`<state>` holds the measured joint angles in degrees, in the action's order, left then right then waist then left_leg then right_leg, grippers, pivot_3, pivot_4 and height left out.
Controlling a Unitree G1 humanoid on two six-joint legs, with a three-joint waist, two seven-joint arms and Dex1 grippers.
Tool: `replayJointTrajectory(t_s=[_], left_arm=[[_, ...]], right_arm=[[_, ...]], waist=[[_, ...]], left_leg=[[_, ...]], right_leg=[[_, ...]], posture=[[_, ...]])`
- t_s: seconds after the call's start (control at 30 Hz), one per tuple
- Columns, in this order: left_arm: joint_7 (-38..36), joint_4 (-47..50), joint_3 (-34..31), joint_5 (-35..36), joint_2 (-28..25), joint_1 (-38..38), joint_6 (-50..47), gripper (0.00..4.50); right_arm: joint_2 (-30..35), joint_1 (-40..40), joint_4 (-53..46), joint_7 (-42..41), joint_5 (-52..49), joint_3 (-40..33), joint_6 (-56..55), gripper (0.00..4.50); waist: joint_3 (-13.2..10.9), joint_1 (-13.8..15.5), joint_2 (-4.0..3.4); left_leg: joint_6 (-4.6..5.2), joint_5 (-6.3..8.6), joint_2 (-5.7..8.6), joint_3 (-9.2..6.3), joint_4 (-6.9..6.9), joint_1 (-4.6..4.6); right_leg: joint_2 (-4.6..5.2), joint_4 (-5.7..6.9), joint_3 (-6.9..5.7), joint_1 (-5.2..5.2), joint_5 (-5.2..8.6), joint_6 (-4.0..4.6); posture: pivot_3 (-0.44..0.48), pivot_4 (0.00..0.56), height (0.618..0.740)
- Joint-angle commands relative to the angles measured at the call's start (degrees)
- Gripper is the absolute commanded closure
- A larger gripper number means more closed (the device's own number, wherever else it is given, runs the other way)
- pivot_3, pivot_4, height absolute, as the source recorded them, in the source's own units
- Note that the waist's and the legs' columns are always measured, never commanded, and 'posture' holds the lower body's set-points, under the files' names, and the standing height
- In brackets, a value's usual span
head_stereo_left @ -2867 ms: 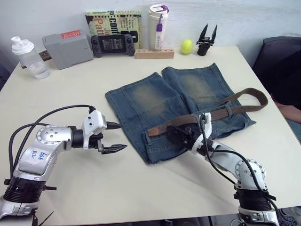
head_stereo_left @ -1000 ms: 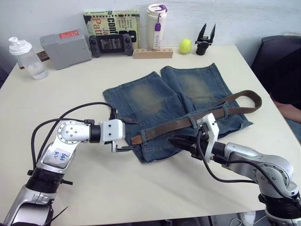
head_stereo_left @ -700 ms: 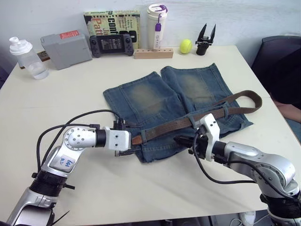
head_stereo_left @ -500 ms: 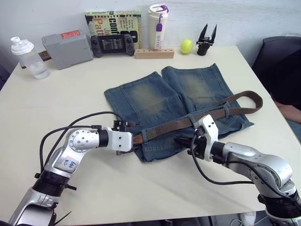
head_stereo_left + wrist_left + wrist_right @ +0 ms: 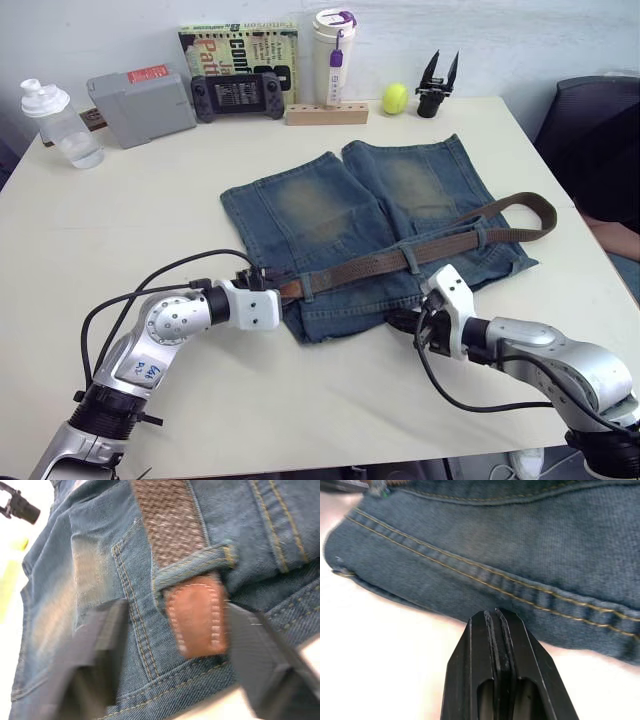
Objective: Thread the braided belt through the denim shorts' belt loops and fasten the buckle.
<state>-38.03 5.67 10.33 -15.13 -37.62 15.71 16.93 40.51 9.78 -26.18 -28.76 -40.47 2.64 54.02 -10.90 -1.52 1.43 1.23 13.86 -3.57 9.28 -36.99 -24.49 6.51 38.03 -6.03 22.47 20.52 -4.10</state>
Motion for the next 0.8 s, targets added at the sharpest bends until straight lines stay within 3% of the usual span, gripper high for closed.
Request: replayJointTrajectory(t_s=[0.03, 0.1, 0.13, 0.47, 0.73, 0.8], left_arm=[[3.4, -0.6, 0.7, -3.9, -0.1, 0.3, 4.1, 3.39], [4.4, -0.9, 0.8, -5.0, 0.0, 0.2, 4.9, 4.36], [4.8, -1.0, 0.7, -5.4, 0.0, 0.1, 5.2, 4.44], [9.3, 3.0, -5.0, -8.9, -5.4, -5.9, 7.7, 4.44], [14.7, 3.2, -18.5, -9.3, -12.2, -17.7, 11.1, 4.44], [15.8, 1.9, -22.9, -6.5, -12.8, -20.8, 12.2, 4.44]], right_arm=[[-0.7, 1.6, 0.4, -0.8, 1.5, 0.1, -0.7, 4.50], [-1.0, 1.7, 0.5, -1.0, 2.0, 0.1, -0.6, 4.50], [-1.2, 1.8, 0.5, -0.9, 2.3, 0.0, -0.5, 4.50], [-2.4, 1.8, 6.1, 1.8, 8.2, 3.2, 1.7, 4.50], [-4.6, 4.7, 9.8, 0.4, 8.3, 3.8, 3.7, 4.50], [-4.5, 5.6, 10.5, -0.5, 8.3, 4.3, 4.0, 4.50]], waist=[[0.0, 0.0, 0.00], [0.0, 0.1, 0.00], [0.0, 0.0, 0.00], [0.1, -0.2, 0.08], [0.3, -0.7, 0.35], [0.3, -0.9, 0.35]], left_leg=[[0.00, 0.00, 0.00, 0.00, -0.01, 0.00], [0.04, 0.02, 0.00, 0.00, -0.02, 0.00], [0.05, 0.03, 0.00, 0.00, -0.02, 0.00], [0.06, 0.04, -0.03, -0.01, 0.01, 0.09], [0.20, 0.23, -0.16, -0.01, 0.11, 0.29], [0.19, 0.23, -0.16, -0.01, 0.14, 0.30]], right_leg=[[0.00, 0.00, 0.00, -0.01, 0.00, 0.00], [0.00, 0.01, 0.00, -0.01, 0.00, 0.00], [0.00, 0.01, 0.00, 0.00, 0.00, 0.00], [0.01, 0.02, 0.01, -0.06, 0.00, 0.01], [0.01, 0.00, 0.02, -0.13, -0.06, 0.16], [0.01, -0.02, 0.02, -0.12, -0.05, 0.17]], posture=[[0.000, 0.150, 0.709], [0.000, 0.150, 0.709], [0.000, 0.150, 0.709], [0.000, 0.150, 0.709], [0.000, 0.150, 0.709], [0.000, 0.150, 0.709]])
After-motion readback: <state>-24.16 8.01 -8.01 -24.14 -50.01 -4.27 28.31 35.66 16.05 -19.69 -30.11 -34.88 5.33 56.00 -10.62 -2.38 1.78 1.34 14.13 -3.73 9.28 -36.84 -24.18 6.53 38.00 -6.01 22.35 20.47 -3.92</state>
